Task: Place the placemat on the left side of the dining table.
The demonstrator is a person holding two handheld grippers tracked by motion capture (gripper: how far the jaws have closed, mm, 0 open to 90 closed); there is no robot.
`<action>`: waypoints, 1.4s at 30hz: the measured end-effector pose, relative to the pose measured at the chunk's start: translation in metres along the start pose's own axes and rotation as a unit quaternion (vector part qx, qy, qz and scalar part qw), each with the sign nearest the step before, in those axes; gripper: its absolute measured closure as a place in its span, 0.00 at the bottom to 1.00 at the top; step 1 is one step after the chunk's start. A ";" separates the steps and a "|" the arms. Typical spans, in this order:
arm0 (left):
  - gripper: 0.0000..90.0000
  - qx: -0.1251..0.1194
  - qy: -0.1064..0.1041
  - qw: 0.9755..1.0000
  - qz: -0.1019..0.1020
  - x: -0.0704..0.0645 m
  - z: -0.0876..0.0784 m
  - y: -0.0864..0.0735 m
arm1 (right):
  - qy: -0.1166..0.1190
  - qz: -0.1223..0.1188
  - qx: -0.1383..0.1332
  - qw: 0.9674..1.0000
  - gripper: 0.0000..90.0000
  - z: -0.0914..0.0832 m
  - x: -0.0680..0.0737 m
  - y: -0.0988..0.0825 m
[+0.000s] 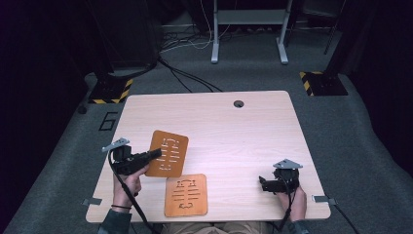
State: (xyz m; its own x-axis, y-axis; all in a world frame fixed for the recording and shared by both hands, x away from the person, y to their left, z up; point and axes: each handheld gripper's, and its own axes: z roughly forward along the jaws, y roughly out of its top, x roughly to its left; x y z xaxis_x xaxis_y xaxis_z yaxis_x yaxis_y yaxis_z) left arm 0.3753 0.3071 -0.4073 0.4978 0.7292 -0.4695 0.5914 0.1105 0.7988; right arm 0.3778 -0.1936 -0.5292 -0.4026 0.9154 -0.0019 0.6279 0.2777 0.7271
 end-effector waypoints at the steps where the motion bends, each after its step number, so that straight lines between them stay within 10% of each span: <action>1: 0.95 -0.002 0.000 1.000 -0.002 0.001 0.000 0.001 | 0.000 0.000 0.000 1.000 0.05 0.000 0.000 0.000; 42: 0.95 0.016 0.079 0.996 -0.032 0.056 -0.007 0.028 | -0.003 0.003 0.001 1.000 0.05 0.000 0.000 0.000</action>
State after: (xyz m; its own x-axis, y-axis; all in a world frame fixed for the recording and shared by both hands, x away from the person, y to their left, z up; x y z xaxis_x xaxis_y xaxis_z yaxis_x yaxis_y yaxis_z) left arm 0.4157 0.3553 -0.4083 0.3548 0.8186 -0.4517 0.6393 0.1401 0.7561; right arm 0.3777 -0.1938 -0.5291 -0.3946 0.9188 -0.0016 0.6310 0.2723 0.7264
